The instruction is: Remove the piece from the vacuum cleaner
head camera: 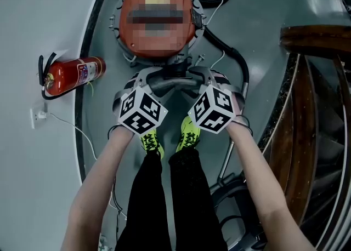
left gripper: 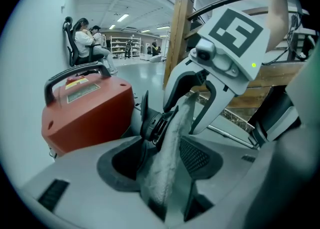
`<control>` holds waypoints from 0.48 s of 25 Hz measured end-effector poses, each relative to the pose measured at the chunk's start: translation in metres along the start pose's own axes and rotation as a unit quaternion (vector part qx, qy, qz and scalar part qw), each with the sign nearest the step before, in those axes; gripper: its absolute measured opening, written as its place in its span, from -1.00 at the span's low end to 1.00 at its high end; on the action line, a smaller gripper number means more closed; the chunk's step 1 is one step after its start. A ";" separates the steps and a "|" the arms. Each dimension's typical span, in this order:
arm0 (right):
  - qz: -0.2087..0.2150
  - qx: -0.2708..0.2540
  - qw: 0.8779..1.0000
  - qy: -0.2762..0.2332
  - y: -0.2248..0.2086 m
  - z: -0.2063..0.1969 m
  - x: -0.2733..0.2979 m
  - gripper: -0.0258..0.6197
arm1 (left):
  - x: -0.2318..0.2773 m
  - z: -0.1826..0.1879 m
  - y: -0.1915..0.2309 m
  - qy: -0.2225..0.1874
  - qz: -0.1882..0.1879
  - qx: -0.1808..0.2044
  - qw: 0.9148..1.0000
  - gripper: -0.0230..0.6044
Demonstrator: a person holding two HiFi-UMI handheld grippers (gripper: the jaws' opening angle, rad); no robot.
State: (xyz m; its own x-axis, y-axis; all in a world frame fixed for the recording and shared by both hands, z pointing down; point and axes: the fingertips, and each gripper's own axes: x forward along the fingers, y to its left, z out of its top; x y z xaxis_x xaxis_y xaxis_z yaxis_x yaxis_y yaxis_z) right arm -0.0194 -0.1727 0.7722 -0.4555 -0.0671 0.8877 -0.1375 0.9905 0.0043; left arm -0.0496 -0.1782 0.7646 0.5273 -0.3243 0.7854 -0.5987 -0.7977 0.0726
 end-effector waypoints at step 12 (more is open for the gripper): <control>0.033 -0.006 0.999 0.001 0.007 -0.003 0.006 -0.35 | 0.004 -0.002 -0.011 0.004 -0.060 -0.028 0.998 -0.45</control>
State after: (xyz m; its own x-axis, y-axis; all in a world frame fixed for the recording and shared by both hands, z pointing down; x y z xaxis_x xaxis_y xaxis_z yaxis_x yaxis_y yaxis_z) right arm -0.0208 -0.1656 0.7792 -0.4610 -0.0023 0.8874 -0.0977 0.9940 -0.0482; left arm -0.0424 -0.1696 0.7685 0.5925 -0.2234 0.7739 -0.5640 -0.8010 0.2006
